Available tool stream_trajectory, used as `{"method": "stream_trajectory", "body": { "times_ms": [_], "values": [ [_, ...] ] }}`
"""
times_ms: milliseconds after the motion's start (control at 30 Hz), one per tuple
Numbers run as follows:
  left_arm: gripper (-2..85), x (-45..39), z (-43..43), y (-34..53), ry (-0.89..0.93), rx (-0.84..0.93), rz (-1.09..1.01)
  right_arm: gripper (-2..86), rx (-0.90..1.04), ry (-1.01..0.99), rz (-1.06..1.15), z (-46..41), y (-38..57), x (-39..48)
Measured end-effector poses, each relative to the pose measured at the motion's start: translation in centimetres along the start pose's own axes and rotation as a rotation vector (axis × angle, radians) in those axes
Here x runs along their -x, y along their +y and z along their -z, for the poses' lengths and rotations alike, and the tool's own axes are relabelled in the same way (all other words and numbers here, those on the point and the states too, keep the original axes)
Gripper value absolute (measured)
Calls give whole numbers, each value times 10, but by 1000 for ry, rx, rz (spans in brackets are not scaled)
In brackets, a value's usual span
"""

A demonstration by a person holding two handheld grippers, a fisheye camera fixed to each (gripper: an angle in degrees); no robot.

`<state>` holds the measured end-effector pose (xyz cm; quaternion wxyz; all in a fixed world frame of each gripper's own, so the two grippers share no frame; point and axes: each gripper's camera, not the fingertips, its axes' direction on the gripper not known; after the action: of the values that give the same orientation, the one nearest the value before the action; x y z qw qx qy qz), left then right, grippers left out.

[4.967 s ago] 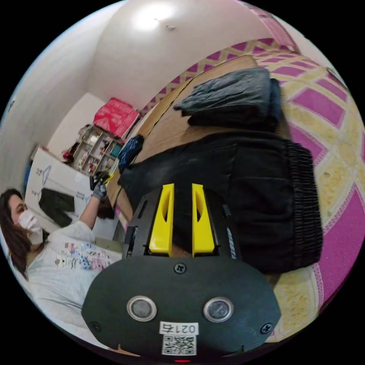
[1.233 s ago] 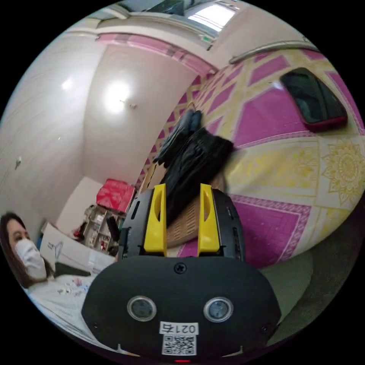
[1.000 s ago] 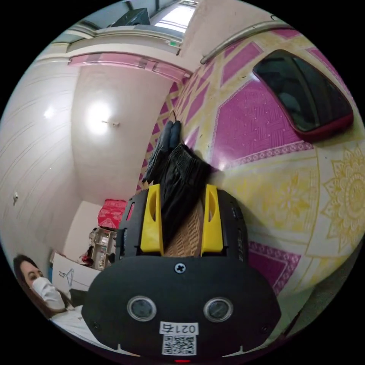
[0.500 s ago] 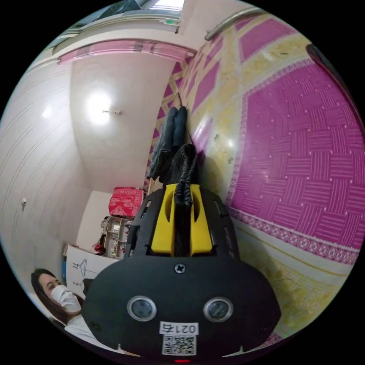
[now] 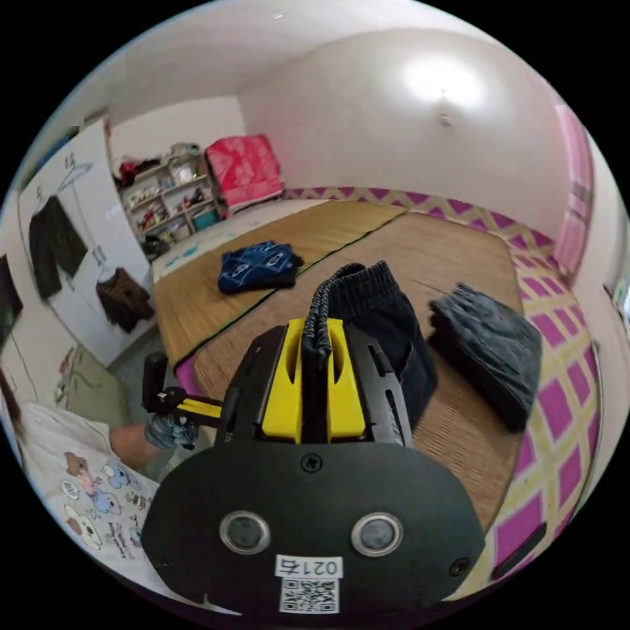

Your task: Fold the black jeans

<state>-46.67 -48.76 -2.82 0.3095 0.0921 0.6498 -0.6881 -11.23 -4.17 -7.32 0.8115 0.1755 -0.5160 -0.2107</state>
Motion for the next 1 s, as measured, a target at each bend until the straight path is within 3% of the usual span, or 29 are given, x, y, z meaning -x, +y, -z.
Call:
{"method": "stream_trajectory", "body": {
  "times_ms": [167, 333, 500, 600, 667, 700, 833, 1000],
  "values": [
    [-10, 21, 33, 20, -14, 1, 44, 53, 292, -20, 123, -204, 8, 99],
    [-10, 39, 82, 40, -62, -41, 89, 54, 167, 18, 90, -199, 4, 123],
    [-10, 48, 102, 27, -50, -124, 79, 74, 316, 11, 122, -265, 8, 147],
    [-10, 45, 109, 7, -24, -160, 38, 96, 281, -134, 98, -246, 12, 143],
    [-10, 44, 113, -6, -25, -171, 17, 100, 321, -429, 51, -216, 18, 114],
    [-10, 42, 115, -16, -42, -174, -1, 97, 317, -464, 38, -207, 21, 105],
    [-9, 44, 108, -54, -159, -127, -59, 80, 256, -228, -25, -139, 69, 54],
    [-9, 71, 79, -80, -370, 44, -40, 72, 347, -12, -62, -109, 143, 34]
  ]
}}
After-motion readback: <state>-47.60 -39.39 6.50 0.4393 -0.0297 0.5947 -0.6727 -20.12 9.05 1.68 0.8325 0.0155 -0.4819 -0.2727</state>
